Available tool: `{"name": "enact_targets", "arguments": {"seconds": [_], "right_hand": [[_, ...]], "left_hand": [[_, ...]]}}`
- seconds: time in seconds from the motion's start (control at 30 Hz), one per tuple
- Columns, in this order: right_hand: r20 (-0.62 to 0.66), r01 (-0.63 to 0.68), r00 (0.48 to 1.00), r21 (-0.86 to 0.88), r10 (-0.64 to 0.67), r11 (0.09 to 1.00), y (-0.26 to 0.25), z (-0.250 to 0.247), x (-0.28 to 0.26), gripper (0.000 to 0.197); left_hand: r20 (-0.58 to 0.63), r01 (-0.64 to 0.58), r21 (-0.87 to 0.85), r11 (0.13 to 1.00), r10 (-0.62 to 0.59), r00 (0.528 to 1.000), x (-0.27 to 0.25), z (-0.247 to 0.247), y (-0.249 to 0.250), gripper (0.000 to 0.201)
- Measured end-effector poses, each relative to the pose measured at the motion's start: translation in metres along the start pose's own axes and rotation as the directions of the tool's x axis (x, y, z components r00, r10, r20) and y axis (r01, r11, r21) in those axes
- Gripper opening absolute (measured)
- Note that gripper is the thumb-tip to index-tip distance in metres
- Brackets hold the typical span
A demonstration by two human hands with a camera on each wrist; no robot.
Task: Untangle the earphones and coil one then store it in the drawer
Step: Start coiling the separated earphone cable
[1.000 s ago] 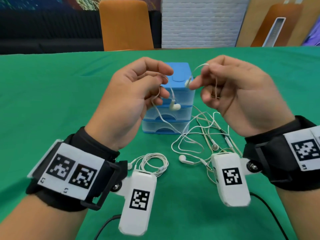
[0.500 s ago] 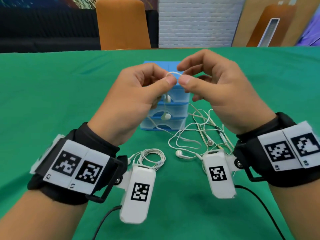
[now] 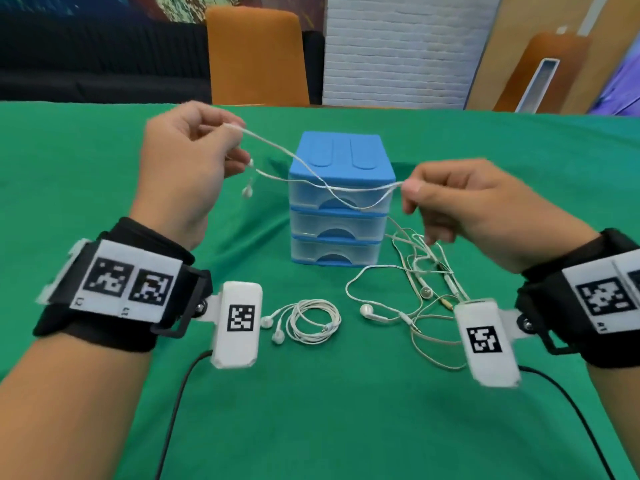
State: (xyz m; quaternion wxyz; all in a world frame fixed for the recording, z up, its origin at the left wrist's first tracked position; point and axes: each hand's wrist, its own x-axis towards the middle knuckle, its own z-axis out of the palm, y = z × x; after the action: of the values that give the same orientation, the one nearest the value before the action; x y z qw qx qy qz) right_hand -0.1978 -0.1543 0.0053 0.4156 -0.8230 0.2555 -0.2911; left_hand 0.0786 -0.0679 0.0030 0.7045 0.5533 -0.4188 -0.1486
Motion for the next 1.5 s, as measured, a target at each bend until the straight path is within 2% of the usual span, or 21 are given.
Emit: {"name": "enact_targets", "arguments": {"seconds": [0.07, 0.13, 0.23, 0.33, 0.4, 0.47, 0.5, 0.53, 0.57, 0.67, 0.73, 0.83, 1.0, 1.2, 1.27, 1.37, 1.43, 1.5], "right_hand": [[-0.112, 0.006, 0.994, 0.007, -0.005, 1.0, -0.006, -0.008, 0.006, 0.029], [-0.15, 0.016, 0.989, -0.016, -0.018, 1.0, -0.011, -0.01, 0.012, 0.03], [-0.055, 0.061, 0.996, -0.153, -0.07, 0.986, -0.022, -0.002, 0.019, 0.026], [0.052, 0.114, 0.993, -0.322, -0.103, 0.94, -0.034, 0.012, 0.031, 0.022], [0.088, 0.157, 0.987, -0.384, -0.134, 0.91, -0.041, 0.02, 0.04, 0.02], [0.097, 0.19, 0.982, -0.423, -0.165, 0.886, -0.05, 0.024, 0.046, 0.019], [0.096, 0.2, 0.98, -0.436, -0.176, 0.877, -0.053, 0.024, 0.049, 0.019], [0.087, 0.206, 0.979, -0.453, -0.187, 0.868, -0.057, 0.023, 0.051, 0.019], [0.072, 0.209, 0.978, -0.47, -0.198, 0.858, -0.06, 0.021, 0.053, 0.02], [-0.028, 0.182, 0.974, -0.509, -0.227, 0.841, -0.061, 0.011, 0.057, 0.019], [-0.137, 0.134, 0.961, -0.526, -0.239, 0.84, -0.056, 0.002, 0.058, 0.018], [-0.307, 0.06, 0.919, -0.514, -0.249, 0.856, -0.046, -0.013, 0.056, 0.018], [-0.473, -0.015, 0.845, -0.491, -0.252, 0.871, -0.028, -0.025, 0.045, 0.017], [-0.573, -0.043, 0.781, -0.445, -0.248, 0.895, -0.011, -0.035, 0.038, 0.021], [-0.585, -0.02, 0.777, -0.393, -0.233, 0.919, -0.01, -0.036, 0.037, 0.02], [-0.609, 0.038, 0.775, -0.222, -0.169, 0.974, -0.013, -0.038, 0.037, 0.016], [-0.598, 0.07, 0.792, -0.115, -0.125, 0.991, -0.015, -0.04, 0.036, 0.017], [-0.539, 0.094, 0.834, -0.078, -0.122, 0.992, -0.018, -0.039, 0.035, 0.018]], "left_hand": [[0.048, 0.05, 0.167, 0.985, -0.059, 0.997, 0.002, -0.003, -0.008, 0.022], [0.097, 0.06, 0.323, 0.945, -0.096, 0.991, 0.0, -0.002, -0.01, 0.028], [0.108, 0.024, 0.399, 0.917, -0.074, 0.991, -0.004, 0.003, -0.002, 0.033], [0.189, -0.059, 0.353, 0.934, -0.01, 0.982, -0.011, 0.008, 0.011, 0.037], [0.376, -0.096, 0.26, 0.961, -0.009, 0.927, -0.017, 0.012, 0.018, 0.041], [0.582, -0.124, 0.212, 0.969, -0.023, 0.813, -0.025, 0.017, 0.019, 0.036], [0.647, -0.149, 0.204, 0.967, -0.019, 0.762, -0.028, 0.02, 0.019, 0.029], [0.679, -0.17, 0.199, 0.965, -0.011, 0.734, -0.03, 0.022, 0.017, 0.024], [0.681, -0.176, 0.192, 0.965, -0.002, 0.732, -0.031, 0.023, 0.015, 0.022], [0.587, -0.175, 0.196, 0.965, 0.028, 0.809, -0.025, 0.019, 0.008, 0.031], [0.519, -0.216, 0.245, 0.945, 0.061, 0.853, -0.018, 0.013, 0.005, 0.033], [0.438, -0.239, 0.298, 0.924, 0.09, 0.894, -0.01, 0.005, -0.001, 0.032], [0.396, -0.242, 0.302, 0.922, 0.109, 0.912, -0.006, 0.001, -0.003, 0.031], [0.37, -0.152, 0.197, 0.968, 0.07, 0.927, -0.005, -0.004, 0.003, 0.025], [0.4, -0.103, 0.167, 0.981, 0.028, 0.916, -0.006, -0.005, 0.006, 0.024], [0.496, 0.001, 0.129, 0.992, -0.066, 0.866, -0.008, -0.006, 0.012, 0.026], [0.581, 0.103, 0.092, 0.99, -0.137, 0.802, -0.012, -0.005, 0.016, 0.025], [0.668, 0.151, 0.1, 0.983, -0.179, 0.723, -0.016, -0.002, 0.019, 0.035]]}}
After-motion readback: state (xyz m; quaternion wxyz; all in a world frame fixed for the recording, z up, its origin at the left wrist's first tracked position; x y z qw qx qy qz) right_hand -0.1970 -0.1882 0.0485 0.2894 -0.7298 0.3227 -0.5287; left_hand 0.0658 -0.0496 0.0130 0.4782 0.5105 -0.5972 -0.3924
